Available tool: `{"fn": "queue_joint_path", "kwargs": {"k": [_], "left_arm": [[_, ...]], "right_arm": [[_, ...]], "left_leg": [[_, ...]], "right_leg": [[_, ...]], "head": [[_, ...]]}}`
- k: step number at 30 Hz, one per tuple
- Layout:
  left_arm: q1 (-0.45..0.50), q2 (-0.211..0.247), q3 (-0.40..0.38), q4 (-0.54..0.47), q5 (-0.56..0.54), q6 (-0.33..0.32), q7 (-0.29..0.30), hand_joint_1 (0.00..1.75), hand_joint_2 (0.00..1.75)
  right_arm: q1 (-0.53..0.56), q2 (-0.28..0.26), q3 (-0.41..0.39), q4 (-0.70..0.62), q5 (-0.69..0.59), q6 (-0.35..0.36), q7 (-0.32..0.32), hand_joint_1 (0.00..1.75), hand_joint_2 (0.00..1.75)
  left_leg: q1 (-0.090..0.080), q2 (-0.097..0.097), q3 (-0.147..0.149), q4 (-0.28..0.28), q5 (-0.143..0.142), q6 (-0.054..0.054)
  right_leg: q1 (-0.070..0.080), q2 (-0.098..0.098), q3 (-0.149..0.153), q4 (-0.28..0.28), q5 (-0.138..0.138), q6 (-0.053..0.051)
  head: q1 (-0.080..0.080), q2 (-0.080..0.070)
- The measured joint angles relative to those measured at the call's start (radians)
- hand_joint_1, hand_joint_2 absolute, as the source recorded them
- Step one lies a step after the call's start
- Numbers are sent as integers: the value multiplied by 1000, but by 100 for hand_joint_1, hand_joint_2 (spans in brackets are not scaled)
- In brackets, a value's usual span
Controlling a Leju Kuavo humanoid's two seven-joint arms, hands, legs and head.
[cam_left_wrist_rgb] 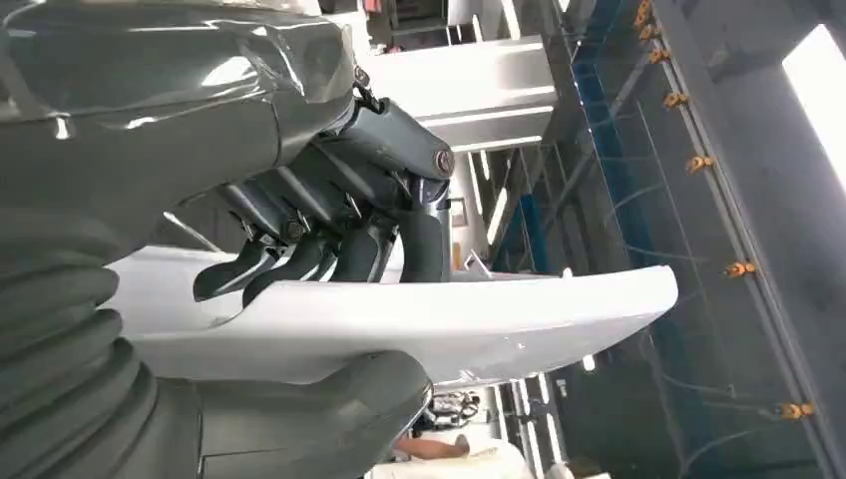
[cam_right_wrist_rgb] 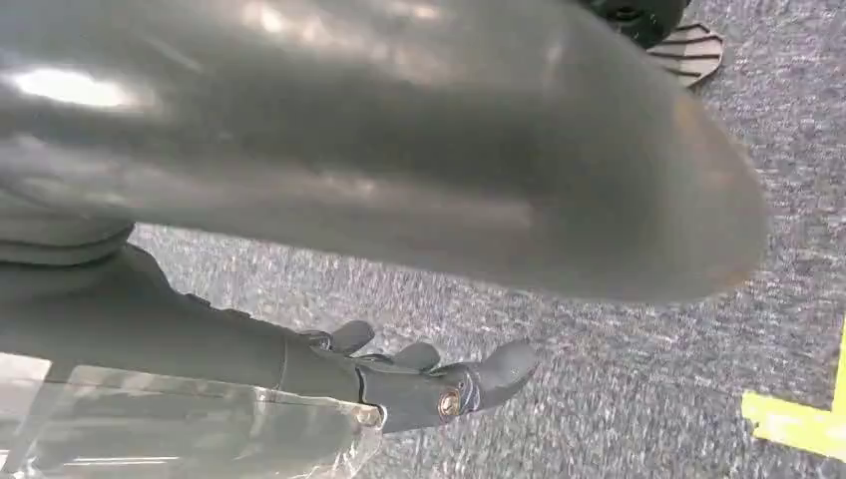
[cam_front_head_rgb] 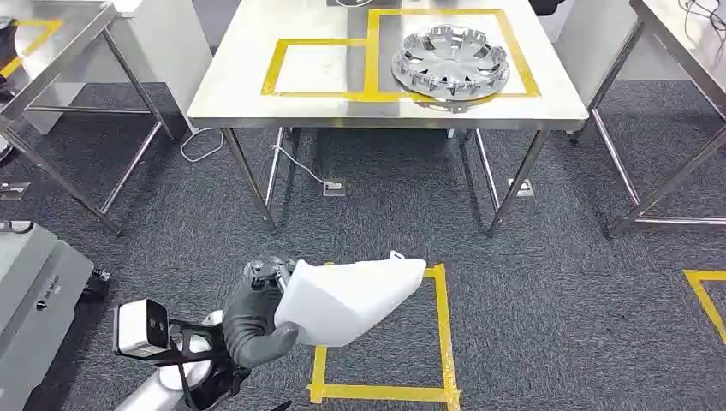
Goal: Take the parts from the cabinet and place them on the table.
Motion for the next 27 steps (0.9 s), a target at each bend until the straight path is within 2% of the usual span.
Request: {"fn": "queue_joint_path", "kwargs": {"k": [1, 2, 3, 4, 6, 7, 8, 9, 10, 11, 12, 13, 14, 16, 17, 19, 20, 21, 22, 23, 24, 25, 26, 27], "left_arm": [[0, 0, 2, -1, 0, 0, 0, 175, 175], [3, 0, 5, -5, -1, 0, 0, 175, 175], [1, 0, 5, -6, -1, -2, -2, 175, 175], [-3, -3, 5, -6, -1, -2, -2, 175, 175], [1, -3, 3, -5, -3, -3, -1, 175, 175], [4, -3, 3, -5, -3, -3, -1, 175, 175], [6, -3, 3, -5, -3, -3, -1, 175, 175], [7, -2, 3, -5, -3, -3, -1, 175, 175], [8, -3, 3, -5, -3, -3, -1, 175, 175], [7, -3, 3, -5, -3, -3, -1, 175, 175], [7, -3, 3, -5, -3, -3, -1, 175, 175], [8, -3, 4, -5, -3, -3, 0, 175, 175], [8, -3, 4, -5, -4, -5, 0, 175, 175], [7, -3, 5, -5, -4, -6, 0, 175, 175], [7, -3, 5, -5, -4, -6, 0, 175, 175], [4, -3, 6, -5, -5, -5, 0, 175, 175], [3, -2, 6, -5, -6, -5, 0, 175, 175], [4, -2, 6, -5, -6, -3, 0, 175, 175], [5, -2, 6, -4, -8, -2, 0, 175, 175], [6, -1, 6, -4, -9, 0, 0, 175, 175], [6, -1, 6, -4, -10, 1, 0, 175, 175], [6, -1, 6, -4, -10, 2, 0, 175, 175], [5, -1, 6, -4, -10, 2, 0, 175, 175], [4, -1, 6, -4, -10, 3, 0, 175, 175]], "right_arm": [[-3, 0, 0, 0, 0, 0, 0, 0, 0], [-4, -1, 0, 0, 2, -1, 0, 0, 0], [-5, -1, 0, 0, 2, -1, 0, 0, 0], [-7, -2, 0, 0, 3, -1, 0, 0, 0], [-7, -4, 0, 0, 3, -1, 1, 0, 0], [-6, -4, 0, 0, 3, -1, 2, 0, 0], [-5, -4, 0, 0, 3, -1, 3, 0, 0], [-4, -6, 0, 0, 3, -1, 3, 0, 0], [-5, -7, 0, 0, 3, -1, 3, 0, 0], [-5, -9, 0, 0, 2, -1, 3, 0, 0], [-5, -9, 0, 0, 2, -1, 3, 0, 0], [-7, -8, 0, 0, 1, -1, 3, 0, 0], [-7, -9, 0, 0, 0, -1, 3, 0, 0], [-7, -8, -1, 0, 0, -1, 2, 0, 0], [-8, -7, -1, 0, 0, -1, 2, 0, 0], [-7, -6, -2, 0, -1, -2, 2, 0, 0], [-8, -6, -2, 0, -1, -2, 2, 0, 0], [-8, -6, -2, 0, -1, -2, 2, 0, 0], [-8, -6, -2, 0, -1, -2, 2, 0, 0], [-7, -6, -2, 0, -1, -2, 2, 0, 0], [-7, -6, -2, 0, 0, -2, 2, 0, 0], [-8, -6, -2, 0, 0, -2, 1, 0, 0], [-8, -6, -2, 0, 0, -2, 1, 0, 0], [-8, -4, -2, 0, 0, -2, 0, 0, 0]], "left_leg": [[-1, -1, 6, -6, 5, 8], [15, -1, 36, -35, 18, 13], [11, 1, 52, -46, 19, 14], [11, 2, 57, -47, 18, 19], [8, 0, 59, -47, 10, 24], [7, -3, 59, -45, 7, 25], [7, -6, 62, -44, 2, 24], [7, -9, 68, -43, -3, 21], [8, -11, 75, -40, -11, 17], [9, -11, 82, -33, -21, 12], [7, -11, 81, -23, -32, 5], [-1, -13, 77, -8, -49, -2], [-1, -12, 78, -8, -52, -5], [4, -11, 80, -9, -57, -12], [7, -11, 81, -6, -65, -17], [11, -8, 56, 55, -95, -30], [17, -7, 3, 155, -136, -40], [21, -5, -49, 241, -164, -46], [25, -4, -93, 306, -177, -49], [27, -3, -114, 322, -165, -49], [28, -3, -109, 287, -128, -48], [28, -3, -82, 216, -78, -45], [27, -3, -42, 123, -26, -38], [24, -3, -1, 33, 17, -26]], "right_leg": [[3, -1, 8, -7, -2, 5], [8, -1, 10, -4, -7, 7], [8, -1, 3, 23, -14, 7], [7, -1, -36, 94, -43, 1], [5, -1, -142, 260, -94, -2], [5, -1, -182, 311, -101, 3], [4, -1, -197, 312, -86, 11], [1, -1, -186, 269, -54, 23], [-2, -2, -152, 178, -4, 36], [-4, -2, -109, 78, 43, 45], [-7, -4, -83, 8, 70, 46], [-2, -2, -74, 7, 66, 27], [-2, -2, -74, 11, 64, 14], [5, -1, -74, 11, 60, 3], [-8, 0, -66, 9, 59, -4], [-8, 1, -57, 7, 52, -16], [-8, 1, -52, 7, 47, -19], [-7, 1, -49, 7, 44, -22], [-6, 1, -46, 7, 40, -22], [-6, 1, -41, 7, 35, -22], [-6, 3, -35, 7, 31, -20], [-5, 4, -27, 7, 27, -18], [-4, 5, -18, 7, 21, -16], [-6, 6, -14, 5, 17, -14]], "head": [[-1, 0], [-1, 0], [5, 0], [3, 0], [5, 0], [6, 0], [6, 0], [6, 0], [6, 0], [6, 0], [8, 0], [7, 0], [4, 0], [4, 0], [4, 0], [-2, 0], [-1, 0], [-2, 0], [-2, 0], [-2, 0], [-2, 0], [-3, 0], [-2, 0], [-2, 0]]}}
